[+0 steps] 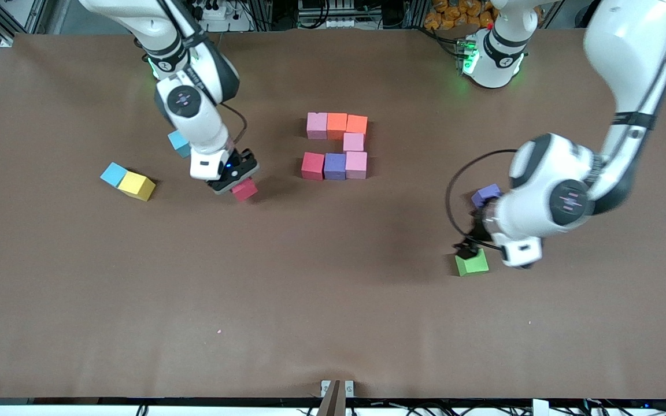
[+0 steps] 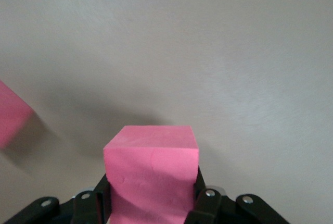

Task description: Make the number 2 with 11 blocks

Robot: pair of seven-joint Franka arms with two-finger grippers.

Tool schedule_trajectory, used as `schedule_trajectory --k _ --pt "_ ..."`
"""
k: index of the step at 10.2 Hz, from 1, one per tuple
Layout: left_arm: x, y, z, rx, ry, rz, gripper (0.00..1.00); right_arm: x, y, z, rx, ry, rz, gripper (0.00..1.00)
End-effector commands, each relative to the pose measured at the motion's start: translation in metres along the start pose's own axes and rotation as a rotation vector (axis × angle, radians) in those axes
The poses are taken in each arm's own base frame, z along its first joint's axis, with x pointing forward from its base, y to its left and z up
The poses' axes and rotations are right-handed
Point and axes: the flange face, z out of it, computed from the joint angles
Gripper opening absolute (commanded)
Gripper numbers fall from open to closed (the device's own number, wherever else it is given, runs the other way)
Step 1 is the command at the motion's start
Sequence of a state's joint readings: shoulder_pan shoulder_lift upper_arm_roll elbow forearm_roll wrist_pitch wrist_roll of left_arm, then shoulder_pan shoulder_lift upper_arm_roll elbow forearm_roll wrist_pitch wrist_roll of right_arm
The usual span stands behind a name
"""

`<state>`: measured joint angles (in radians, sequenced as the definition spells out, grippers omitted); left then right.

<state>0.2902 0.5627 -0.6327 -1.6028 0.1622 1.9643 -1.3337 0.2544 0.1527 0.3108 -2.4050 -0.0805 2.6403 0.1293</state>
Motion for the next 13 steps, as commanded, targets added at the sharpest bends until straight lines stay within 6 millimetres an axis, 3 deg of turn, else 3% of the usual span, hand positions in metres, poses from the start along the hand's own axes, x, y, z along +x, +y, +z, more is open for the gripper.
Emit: schedule_trajectory --k 1,2,4,6,8,10,13 --pt "0.022 -0.006 -0.002 0.01 -0.028 0.139 1.0 0.018 -0.04 0.001 0.024 -0.01 0.218 0.35" --pt "0.058 -0.023 -0.001 0.03 -0.025 0.162 1.0 0.034 -0.062 -0.002 0.032 -0.025 0.278 0.35" --pt "0.076 -0.032 0.0 0.032 -0.026 0.371 1.0 0.076 -0.101 -0.012 0.028 -0.089 0.379 0.35" --pt "0.086 -0.036 0.007 0.052 -0.016 0.59 1.0 0.1 -0.11 -0.007 0.041 -0.103 0.417 0.35" --pt "0.089 -0.019 0.02 0.024 -0.022 0.669 1.0 0.108 -0.113 0.004 0.05 -0.106 0.428 0.35" --pt "0.057 0.003 0.028 0.065 0.043 0.743 1.0 0.113 -0.132 0.022 0.047 -0.118 0.449 0.35" --pt "0.067 0.008 0.045 0.046 0.082 0.741 1.0 0.105 -0.151 0.048 0.023 -0.132 0.421 0.35"
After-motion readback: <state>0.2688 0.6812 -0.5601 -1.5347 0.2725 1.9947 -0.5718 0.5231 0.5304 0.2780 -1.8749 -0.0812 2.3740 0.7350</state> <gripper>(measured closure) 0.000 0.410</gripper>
